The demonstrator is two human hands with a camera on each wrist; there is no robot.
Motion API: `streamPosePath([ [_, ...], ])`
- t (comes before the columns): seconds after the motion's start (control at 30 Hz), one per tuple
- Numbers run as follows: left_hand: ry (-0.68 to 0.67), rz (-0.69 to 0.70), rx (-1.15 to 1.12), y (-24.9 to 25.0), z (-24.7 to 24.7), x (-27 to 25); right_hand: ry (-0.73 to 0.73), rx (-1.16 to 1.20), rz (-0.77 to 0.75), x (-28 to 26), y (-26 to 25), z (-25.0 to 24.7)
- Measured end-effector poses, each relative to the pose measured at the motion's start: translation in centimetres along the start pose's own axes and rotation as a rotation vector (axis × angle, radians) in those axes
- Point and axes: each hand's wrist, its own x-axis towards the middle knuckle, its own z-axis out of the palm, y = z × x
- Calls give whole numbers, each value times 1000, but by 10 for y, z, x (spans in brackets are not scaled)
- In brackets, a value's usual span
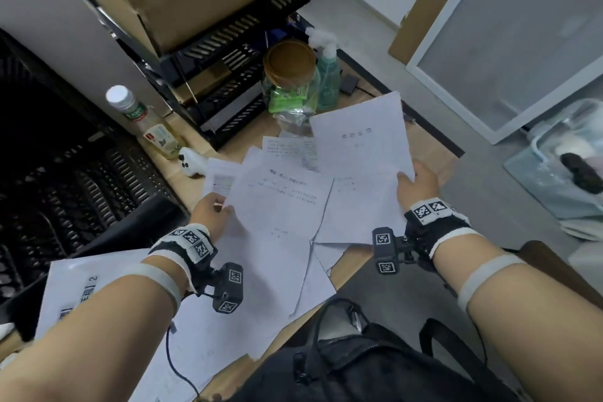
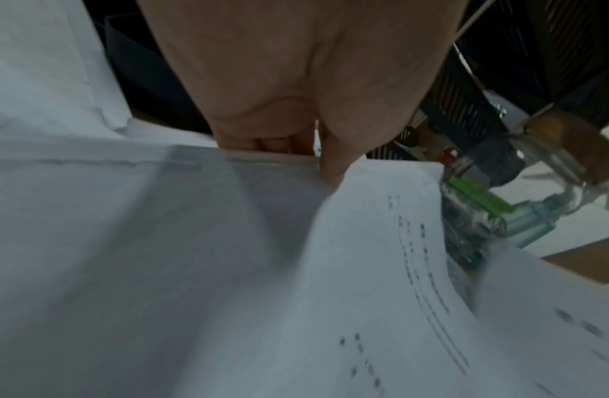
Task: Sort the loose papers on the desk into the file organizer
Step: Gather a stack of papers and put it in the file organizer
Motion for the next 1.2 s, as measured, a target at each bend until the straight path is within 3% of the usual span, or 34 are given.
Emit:
streamPosePath([
  [0.1,40,9,-79,-4,-10,2,182,87,97,5,-5,-27],
  [0.23,66,0,-167,-8,-16,1,186,86,167,7,-5,-36],
  [0.4,-58,-91,-334,-14,-2,4,-192,27,189,-16,-3,7],
  [0.6,-242,-243,-569,-14,12,-19,-448,-179,63,-55,-15,76],
  [0.73,-311,-174,-470,-26,18,-29,-470,-474,-14,-64,-23,103],
  [0.8,-297,-164,-493,-32,16,-31,-479,-495,-44,-66,-32,111],
  [1.0,-273,-115,-622,-44,-25,-49,-582,-87,97,-71,-59,121],
  [1.1,-258,-84,-656,-57,-48,-62,-723,-99,1,-76,-70,132],
  [1.2,-207,-109,-601,-81,-68,-77,-731,-175,-92,-89,-87,142],
])
